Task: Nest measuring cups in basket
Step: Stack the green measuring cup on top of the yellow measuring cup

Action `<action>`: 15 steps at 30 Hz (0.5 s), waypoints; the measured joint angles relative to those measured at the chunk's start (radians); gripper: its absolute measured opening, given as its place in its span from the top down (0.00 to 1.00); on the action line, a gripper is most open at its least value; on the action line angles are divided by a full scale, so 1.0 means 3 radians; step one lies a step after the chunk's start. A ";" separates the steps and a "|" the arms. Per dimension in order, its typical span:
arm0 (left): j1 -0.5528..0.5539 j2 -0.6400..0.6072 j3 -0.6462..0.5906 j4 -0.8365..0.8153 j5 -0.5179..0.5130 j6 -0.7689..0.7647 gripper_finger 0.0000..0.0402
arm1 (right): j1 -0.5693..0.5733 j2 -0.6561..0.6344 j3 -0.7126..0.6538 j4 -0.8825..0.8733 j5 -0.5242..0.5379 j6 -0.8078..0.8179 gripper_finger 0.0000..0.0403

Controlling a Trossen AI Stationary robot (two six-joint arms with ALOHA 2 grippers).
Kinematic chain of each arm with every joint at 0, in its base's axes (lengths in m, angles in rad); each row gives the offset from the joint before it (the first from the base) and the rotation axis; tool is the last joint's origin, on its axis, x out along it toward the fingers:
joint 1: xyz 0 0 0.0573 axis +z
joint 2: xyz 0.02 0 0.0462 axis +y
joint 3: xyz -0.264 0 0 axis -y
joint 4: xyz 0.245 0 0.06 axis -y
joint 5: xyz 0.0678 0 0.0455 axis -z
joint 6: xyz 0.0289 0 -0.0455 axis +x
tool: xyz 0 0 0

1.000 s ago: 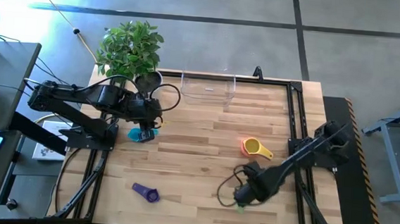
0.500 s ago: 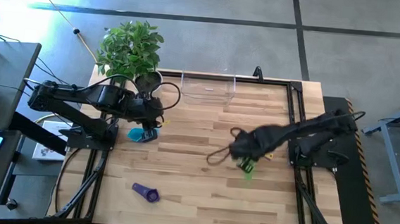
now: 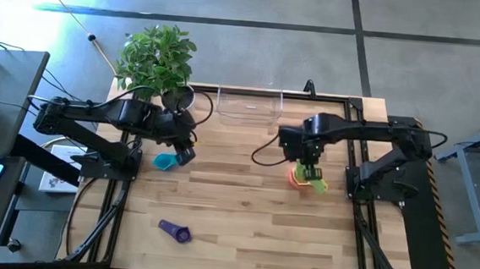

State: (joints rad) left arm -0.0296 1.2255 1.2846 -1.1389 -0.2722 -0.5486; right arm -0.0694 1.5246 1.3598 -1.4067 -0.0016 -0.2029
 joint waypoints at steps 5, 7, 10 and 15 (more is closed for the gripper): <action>0.0044 0.0000 0.0000 0.0001 -0.0001 -0.0177 0.69 | -0.0143 0.0001 -0.0124 0.0091 -0.0075 -0.0575 1.00; 0.0057 0.0000 0.0000 0.0000 -0.0001 -0.0218 0.69 | -0.0164 0.0001 -0.0207 0.0191 -0.0113 -0.0721 1.00; 0.0057 0.0000 0.0000 0.0000 -0.0003 -0.0264 0.69 | -0.0166 0.0001 -0.0348 0.0303 -0.0120 -0.0917 1.00; 0.0057 0.0000 0.0000 0.0000 -0.0003 -0.0324 0.69 | -0.0161 0.0004 -0.0568 0.0534 -0.0118 -0.1126 1.00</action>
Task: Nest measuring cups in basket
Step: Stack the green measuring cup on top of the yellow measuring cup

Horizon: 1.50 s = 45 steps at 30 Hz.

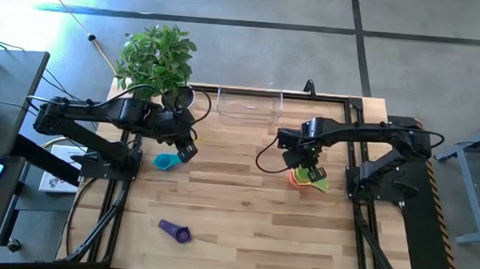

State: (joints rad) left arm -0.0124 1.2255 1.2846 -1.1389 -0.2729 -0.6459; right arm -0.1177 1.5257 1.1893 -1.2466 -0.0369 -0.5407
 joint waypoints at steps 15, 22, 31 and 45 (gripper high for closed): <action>0.0000 0.0000 0.0000 0.0001 -0.0010 -0.0197 0.69 | 0.0001 0.0002 -0.0259 0.0256 -0.0005 -0.0316 1.00; 0.0000 0.0000 0.0000 0.0001 -0.0011 -0.0203 0.69 | 0.0000 0.0001 -0.0260 0.0380 -0.0080 -0.0294 1.00; 0.0000 0.0000 0.0000 0.0000 -0.0011 -0.0199 0.69 | 0.0000 0.0001 -0.0260 0.0397 0.0026 -0.0294 0.93; 0.0000 0.0000 0.0000 -0.0001 -0.0001 -0.0192 0.69 | 0.0000 0.0001 -0.0260 0.0400 0.0032 -0.0049 0.89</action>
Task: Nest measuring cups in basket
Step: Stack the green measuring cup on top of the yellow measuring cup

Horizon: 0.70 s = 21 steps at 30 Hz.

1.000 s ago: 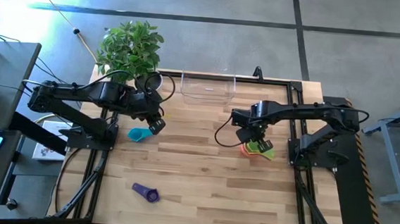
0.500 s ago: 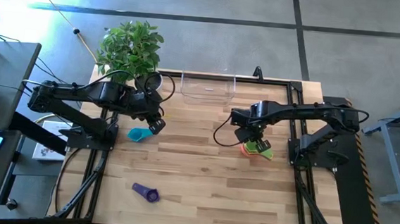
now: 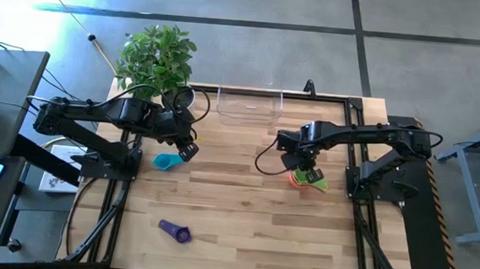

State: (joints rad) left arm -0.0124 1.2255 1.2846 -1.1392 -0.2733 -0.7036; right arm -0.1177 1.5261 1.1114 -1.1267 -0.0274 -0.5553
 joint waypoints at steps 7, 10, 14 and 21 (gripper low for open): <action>0.0000 0.0000 0.0000 0.0000 0.0004 0.0003 0.69 | -0.0001 0.0000 0.0000 -0.0033 0.0152 0.0297 0.89; 0.0000 0.0000 0.0000 0.0000 0.0004 0.0004 0.69 | -0.0001 -0.0003 0.0001 -0.0056 0.0178 0.0455 0.89; 0.0000 0.0000 0.0000 -0.0002 0.0004 0.0056 0.69 | -0.0001 -0.0004 0.0001 -0.0273 0.0238 0.0797 0.89; 0.0000 0.0000 0.0000 -0.0002 0.0004 0.0056 0.69 | -0.0093 -0.0010 -0.0204 -0.0413 -0.0099 0.1442 0.89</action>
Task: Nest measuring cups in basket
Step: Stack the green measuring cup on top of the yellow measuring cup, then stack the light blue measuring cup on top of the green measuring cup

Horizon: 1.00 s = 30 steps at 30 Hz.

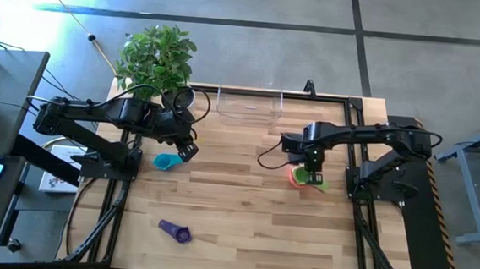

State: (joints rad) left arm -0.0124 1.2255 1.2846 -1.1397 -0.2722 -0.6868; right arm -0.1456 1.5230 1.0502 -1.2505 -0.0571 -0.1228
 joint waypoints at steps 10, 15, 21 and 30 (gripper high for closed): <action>0.0000 0.0000 0.0000 -0.0003 0.0000 0.0034 0.69 | -0.0078 0.0001 -0.0544 0.0050 -0.0080 0.0249 0.89; 0.0000 0.0000 0.0000 -0.0003 0.0000 0.0034 0.69 | -0.0050 0.0001 -0.0478 0.0103 -0.0234 0.0273 0.89; -0.0001 0.0000 0.0000 -0.0004 0.0000 0.0034 0.69 | -0.0045 0.0001 -0.0448 0.0080 -0.0189 0.0271 0.89; -0.0009 0.0023 0.0000 -0.0221 -0.0010 -0.0082 0.69 | -0.0046 0.0001 -0.0360 -0.0214 0.0194 0.0504 0.89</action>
State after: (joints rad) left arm -0.0151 1.2324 1.2846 -1.2059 -0.2752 -0.7116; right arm -0.1593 1.5234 0.9421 -1.3148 0.0011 0.0283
